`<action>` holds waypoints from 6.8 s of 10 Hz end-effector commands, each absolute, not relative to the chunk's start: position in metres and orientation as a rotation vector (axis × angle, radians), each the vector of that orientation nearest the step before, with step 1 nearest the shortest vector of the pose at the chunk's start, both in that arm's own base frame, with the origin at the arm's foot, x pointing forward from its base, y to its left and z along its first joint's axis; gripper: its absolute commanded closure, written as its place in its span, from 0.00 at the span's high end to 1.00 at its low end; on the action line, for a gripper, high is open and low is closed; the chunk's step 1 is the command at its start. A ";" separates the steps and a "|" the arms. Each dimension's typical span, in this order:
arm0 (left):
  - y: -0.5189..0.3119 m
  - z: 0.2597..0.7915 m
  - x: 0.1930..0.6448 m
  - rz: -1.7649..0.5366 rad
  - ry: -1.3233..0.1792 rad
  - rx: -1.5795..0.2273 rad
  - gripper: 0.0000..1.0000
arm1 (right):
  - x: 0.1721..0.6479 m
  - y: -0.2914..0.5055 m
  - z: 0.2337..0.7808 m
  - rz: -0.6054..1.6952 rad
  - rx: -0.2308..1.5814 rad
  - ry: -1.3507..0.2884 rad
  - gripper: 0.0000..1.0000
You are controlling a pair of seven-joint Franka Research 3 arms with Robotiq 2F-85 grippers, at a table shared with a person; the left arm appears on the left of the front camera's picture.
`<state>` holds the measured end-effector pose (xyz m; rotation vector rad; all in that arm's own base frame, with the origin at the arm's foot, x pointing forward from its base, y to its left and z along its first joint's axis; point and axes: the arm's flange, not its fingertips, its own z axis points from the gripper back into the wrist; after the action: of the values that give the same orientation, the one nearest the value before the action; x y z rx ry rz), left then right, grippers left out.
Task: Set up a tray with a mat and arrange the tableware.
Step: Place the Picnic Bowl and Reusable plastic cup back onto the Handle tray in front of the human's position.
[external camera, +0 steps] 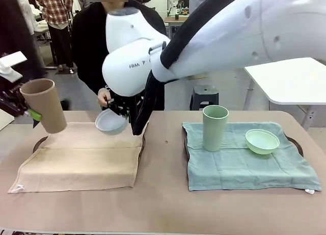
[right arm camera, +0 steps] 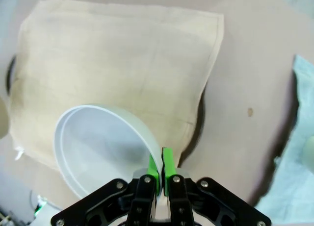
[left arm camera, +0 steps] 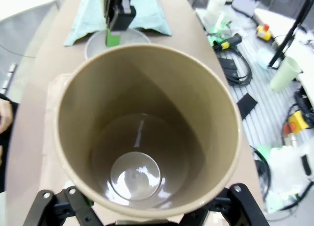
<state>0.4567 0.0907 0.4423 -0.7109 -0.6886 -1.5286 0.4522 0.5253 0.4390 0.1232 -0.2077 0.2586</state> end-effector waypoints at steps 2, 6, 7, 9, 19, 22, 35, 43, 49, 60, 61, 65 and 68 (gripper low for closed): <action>0.091 0.442 0.457 -1.529 -0.689 -0.711 0.85 | 0.452 0.525 0.439 0.259 0.123 -0.208 0.04; 0.085 0.413 0.470 -1.517 -0.673 -0.745 0.85 | 0.477 0.528 0.405 0.288 0.151 -0.159 0.04; 0.081 0.405 0.473 -1.530 -0.677 -0.757 0.85 | 0.484 0.530 0.395 0.309 0.170 -0.165 0.04; 0.077 0.390 0.477 -1.578 -0.726 -0.750 0.85 | 0.494 0.535 0.372 0.330 0.181 -0.171 0.04; 0.081 0.331 0.513 -1.539 -0.746 -0.681 1.00 | 0.510 0.542 0.337 0.372 0.181 -0.152 0.63; 0.078 0.341 0.507 -1.524 -0.728 -0.692 1.00 | 0.504 0.538 0.351 0.350 0.141 -0.199 1.00; 0.084 0.486 0.428 -1.174 -0.390 -0.249 1.00 | 0.377 0.489 0.469 0.254 0.048 -0.455 0.48; -0.052 0.573 0.374 -0.636 -0.244 -0.327 1.00 | 0.332 0.425 0.537 0.135 0.050 -0.399 0.48; -0.051 0.551 0.383 -0.664 -0.284 -0.261 1.00 | 0.339 0.439 0.539 0.121 0.106 -0.443 0.48; -0.056 0.583 0.383 -0.560 -0.187 -1.032 1.00 | 0.291 0.194 0.587 0.006 0.751 -0.228 0.48; -0.049 0.585 0.379 -0.567 -0.261 -1.047 1.00 | 0.317 0.253 0.619 -0.045 0.551 -0.339 0.48; -0.021 0.590 0.366 -0.346 -0.399 -1.353 1.00 | 0.315 0.147 0.593 0.196 1.291 -0.016 0.48; 0.034 0.542 0.354 -0.092 -0.326 -1.332 1.00 | 0.320 0.105 0.527 0.414 1.688 0.054 0.48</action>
<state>0.3604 0.0386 0.5565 -1.3496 -0.3657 -0.1684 0.3104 0.1105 0.5707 1.3969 -0.2241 0.2827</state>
